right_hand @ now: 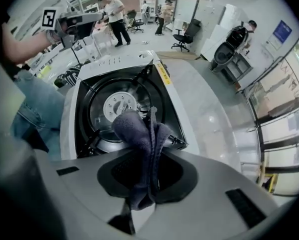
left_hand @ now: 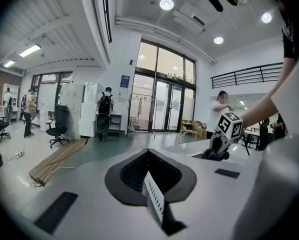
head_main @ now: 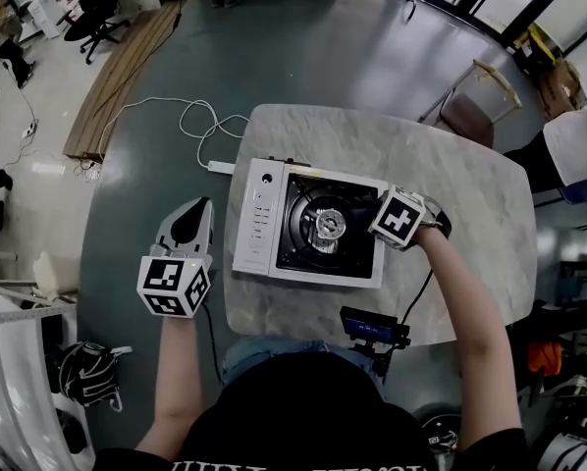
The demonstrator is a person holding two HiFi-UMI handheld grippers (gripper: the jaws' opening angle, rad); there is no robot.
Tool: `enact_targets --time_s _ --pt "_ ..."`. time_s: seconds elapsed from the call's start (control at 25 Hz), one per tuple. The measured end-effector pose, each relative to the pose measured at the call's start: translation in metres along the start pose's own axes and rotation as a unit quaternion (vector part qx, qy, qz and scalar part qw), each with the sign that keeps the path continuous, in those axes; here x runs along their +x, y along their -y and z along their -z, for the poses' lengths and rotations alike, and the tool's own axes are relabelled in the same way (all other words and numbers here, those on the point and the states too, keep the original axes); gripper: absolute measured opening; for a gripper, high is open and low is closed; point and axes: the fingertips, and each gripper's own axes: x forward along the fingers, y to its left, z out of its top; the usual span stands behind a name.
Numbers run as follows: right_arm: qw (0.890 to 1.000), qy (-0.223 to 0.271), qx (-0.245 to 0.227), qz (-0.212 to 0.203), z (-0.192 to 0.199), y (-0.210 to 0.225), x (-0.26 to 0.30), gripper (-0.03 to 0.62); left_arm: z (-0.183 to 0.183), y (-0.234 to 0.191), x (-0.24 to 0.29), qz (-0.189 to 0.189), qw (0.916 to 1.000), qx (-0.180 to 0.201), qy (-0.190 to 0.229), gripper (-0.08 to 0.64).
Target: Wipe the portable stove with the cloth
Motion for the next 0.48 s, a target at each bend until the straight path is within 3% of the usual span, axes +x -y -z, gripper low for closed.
enact_targets --time_s 0.16,0.28,0.4,0.48 --pt "0.998 -0.007 -0.052 0.024 -0.002 0.001 0.0 0.077 0.002 -0.002 -0.003 -0.005 1.0 -0.002 0.001 0.012" --pt "0.998 -0.012 -0.054 0.016 0.001 -0.002 -0.006 0.077 0.001 0.0 -0.005 -0.005 1.0 -0.002 0.002 0.012" --pt "1.0 0.014 -0.024 0.007 -0.007 0.0 -0.024 0.077 0.002 -0.001 -0.005 -0.007 1.0 -0.003 0.004 0.011" --pt "0.996 0.07 0.054 0.006 -0.023 0.011 -0.04 0.077 0.003 -0.002 -0.005 -0.007 1.0 -0.004 0.005 0.011"
